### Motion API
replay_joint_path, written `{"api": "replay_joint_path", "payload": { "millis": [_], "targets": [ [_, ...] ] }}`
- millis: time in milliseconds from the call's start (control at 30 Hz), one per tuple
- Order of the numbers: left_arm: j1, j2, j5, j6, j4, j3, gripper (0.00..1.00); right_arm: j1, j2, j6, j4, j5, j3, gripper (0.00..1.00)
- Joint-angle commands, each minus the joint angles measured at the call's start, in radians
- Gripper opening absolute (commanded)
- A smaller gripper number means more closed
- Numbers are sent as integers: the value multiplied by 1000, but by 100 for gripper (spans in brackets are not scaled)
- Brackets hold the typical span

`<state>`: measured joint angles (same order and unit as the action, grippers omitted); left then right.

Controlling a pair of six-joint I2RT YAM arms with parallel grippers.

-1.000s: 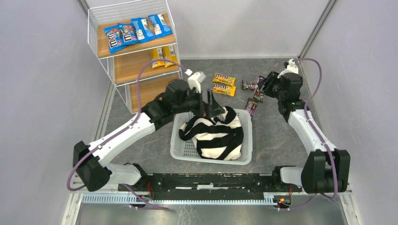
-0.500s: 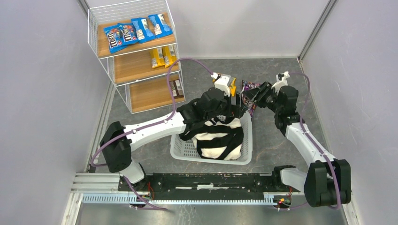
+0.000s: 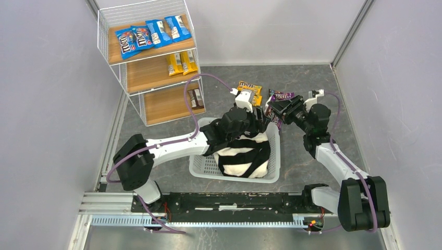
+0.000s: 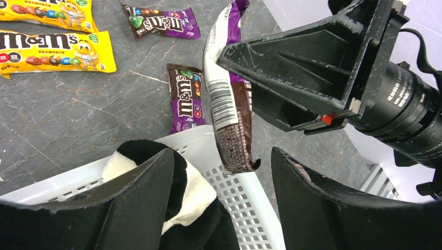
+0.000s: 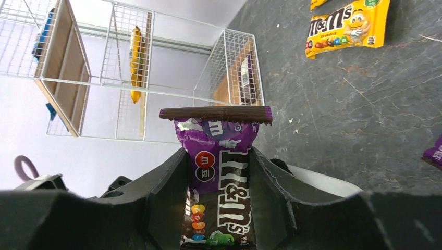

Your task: Place and organize the candy bags onto the shelf

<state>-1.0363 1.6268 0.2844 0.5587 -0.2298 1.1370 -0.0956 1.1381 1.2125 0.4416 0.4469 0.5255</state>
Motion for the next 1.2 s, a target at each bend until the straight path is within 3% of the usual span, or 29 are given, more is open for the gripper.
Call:
{"api": "replay_joint_path", "payload": {
  "millis": [0,333,533,733,833,1000,1167],
  "targets": [
    [-6,8,38,-30,-107,-13,72,2,-16,63,85,-12,21,50],
    [-7,13,77,-6,-54,23,40,2,-56,21,23,-37,21,50],
    [-7,-10,88,12,-13,32,12,0,-61,-15,6,-33,35,52],
    [17,-154,92,46,89,-38,2,3,-41,-174,-43,16,97,81],
    [88,-290,9,126,130,-132,2,3,-19,-293,-112,62,168,87],
    [339,-501,-202,251,205,-286,2,3,-8,-406,-172,57,216,87],
    [592,-660,-377,263,371,-355,2,3,16,-443,-195,66,228,87]
  ]
}}
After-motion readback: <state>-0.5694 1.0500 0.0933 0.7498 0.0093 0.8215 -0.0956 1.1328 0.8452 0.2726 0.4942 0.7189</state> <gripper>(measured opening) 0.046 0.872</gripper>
